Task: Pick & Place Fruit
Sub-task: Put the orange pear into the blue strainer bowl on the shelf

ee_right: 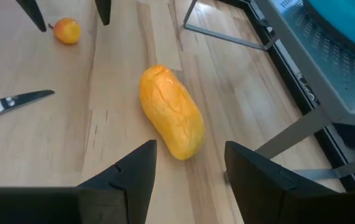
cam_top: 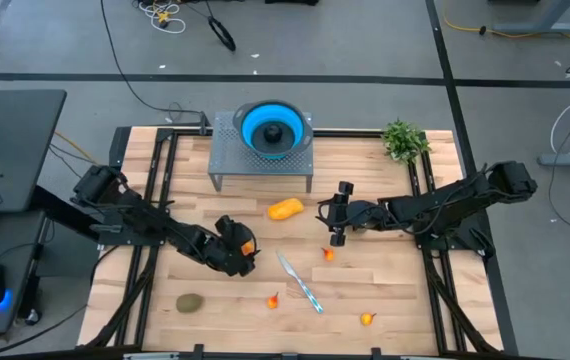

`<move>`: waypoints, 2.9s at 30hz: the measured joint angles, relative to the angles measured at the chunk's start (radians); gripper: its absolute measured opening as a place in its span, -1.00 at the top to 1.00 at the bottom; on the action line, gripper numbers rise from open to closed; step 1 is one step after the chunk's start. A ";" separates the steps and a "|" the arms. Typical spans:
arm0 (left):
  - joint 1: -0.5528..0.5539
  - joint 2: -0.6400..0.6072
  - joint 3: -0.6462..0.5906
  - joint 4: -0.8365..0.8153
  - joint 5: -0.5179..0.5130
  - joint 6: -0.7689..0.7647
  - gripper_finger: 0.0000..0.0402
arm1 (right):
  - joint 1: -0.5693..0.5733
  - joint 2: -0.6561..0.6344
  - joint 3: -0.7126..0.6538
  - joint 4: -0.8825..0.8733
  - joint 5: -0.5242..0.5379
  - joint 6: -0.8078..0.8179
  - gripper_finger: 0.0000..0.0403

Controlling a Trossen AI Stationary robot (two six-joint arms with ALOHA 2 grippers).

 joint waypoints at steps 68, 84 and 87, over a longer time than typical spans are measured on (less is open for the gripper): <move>-0.009 0.042 -0.010 -0.145 0.002 -0.159 -0.39 | 0.000 0.000 0.000 -0.012 -0.018 0.063 0.01; 0.005 0.081 -0.007 -0.145 0.021 -0.143 -0.23 | 0.000 0.000 -0.001 -0.034 -0.017 0.070 0.01; 0.005 0.081 -0.006 -0.148 0.036 -0.140 -0.16 | 0.000 0.000 -0.001 -0.034 -0.017 0.070 0.01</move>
